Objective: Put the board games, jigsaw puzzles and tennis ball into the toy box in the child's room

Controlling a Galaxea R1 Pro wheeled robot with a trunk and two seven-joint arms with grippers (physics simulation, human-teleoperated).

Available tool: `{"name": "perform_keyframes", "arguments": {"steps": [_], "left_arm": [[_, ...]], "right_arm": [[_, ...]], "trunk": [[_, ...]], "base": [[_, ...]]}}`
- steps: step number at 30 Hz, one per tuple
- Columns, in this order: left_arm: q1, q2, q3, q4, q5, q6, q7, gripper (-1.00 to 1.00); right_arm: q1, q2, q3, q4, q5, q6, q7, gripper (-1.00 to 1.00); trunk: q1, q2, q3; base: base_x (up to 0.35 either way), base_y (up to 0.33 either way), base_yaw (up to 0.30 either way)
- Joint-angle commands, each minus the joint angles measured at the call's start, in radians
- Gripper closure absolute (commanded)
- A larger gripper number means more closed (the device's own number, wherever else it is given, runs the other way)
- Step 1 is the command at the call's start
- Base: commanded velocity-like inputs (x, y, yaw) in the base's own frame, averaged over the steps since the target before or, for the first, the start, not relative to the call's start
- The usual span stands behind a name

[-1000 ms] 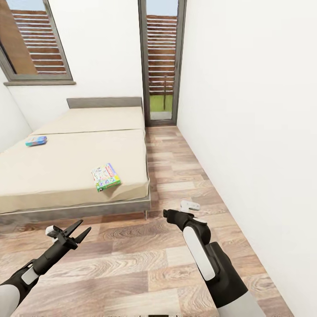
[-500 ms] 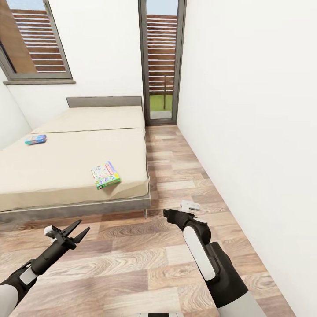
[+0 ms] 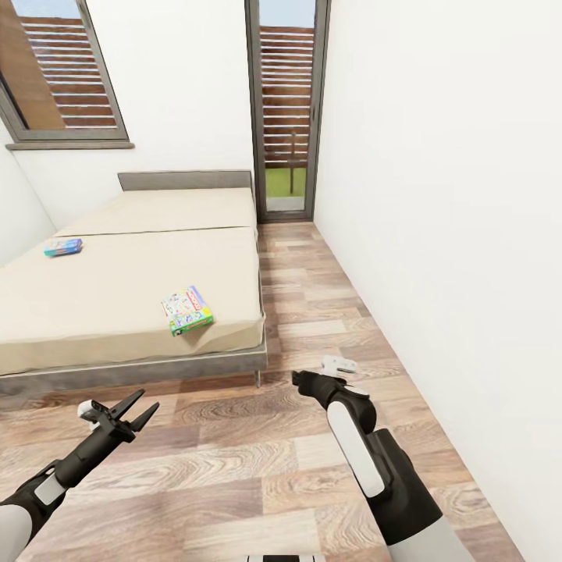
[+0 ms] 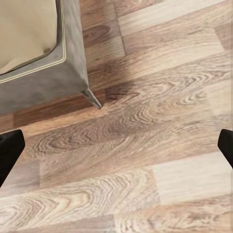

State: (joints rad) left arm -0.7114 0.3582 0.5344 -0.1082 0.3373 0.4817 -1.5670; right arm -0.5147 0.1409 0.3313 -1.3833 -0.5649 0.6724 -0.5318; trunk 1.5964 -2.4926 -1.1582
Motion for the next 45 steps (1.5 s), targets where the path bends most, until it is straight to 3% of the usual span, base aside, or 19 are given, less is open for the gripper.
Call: {"name": "perform_keyframes", "arguments": {"steps": [1, 12, 26, 29, 40, 45], "left_arm": [[0.000, 0.000, -0.007, 0.001, 0.006, 0.012, -0.004, -1.00], [0.000, -0.002, -0.005, 0.002, 0.007, 0.017, -0.004, -1.00], [0.001, -0.002, -0.002, 0.002, 0.048, 0.015, -0.004, -1.00], [0.006, -0.019, 0.012, 0.019, 0.058, 0.000, -0.004, -1.00], [0.031, -0.082, 0.012, 0.014, 0.034, 0.000, -0.004, -1.00], [0.034, -0.084, 0.012, 0.013, 0.031, 0.000, -0.004, -1.00]], "right_arm": [[-0.001, -0.002, 0.001, -0.001, -0.011, 0.001, -0.010, -1.00], [-0.001, -0.011, 0.002, -0.001, -0.012, 0.001, -0.010, -1.00], [-0.001, -0.011, 0.002, 0.000, -0.012, 0.000, -0.010, -1.00], [0.011, 0.006, -0.007, 0.017, -0.012, 0.015, -0.018, -1.00], [0.049, -0.002, -0.007, 0.065, -0.020, 0.013, -0.015, -1.00], [0.077, -0.005, -0.007, 0.093, -0.021, 0.014, -0.014, -1.00]], "trunk": [[0.000, 0.000, -0.001], [0.000, 0.000, -0.001], [0.000, 0.000, -0.001], [0.000, 0.000, -0.001], [0.000, 0.000, -0.001], [0.000, 0.000, -0.001]], "base": [[0.000, 0.000, 0.000], [0.000, 0.000, 0.000], [0.000, 0.000, 0.000], [0.000, 0.000, 0.000], [0.026, 0.000, 0.000], [0.114, 0.000, 0.000]]}}
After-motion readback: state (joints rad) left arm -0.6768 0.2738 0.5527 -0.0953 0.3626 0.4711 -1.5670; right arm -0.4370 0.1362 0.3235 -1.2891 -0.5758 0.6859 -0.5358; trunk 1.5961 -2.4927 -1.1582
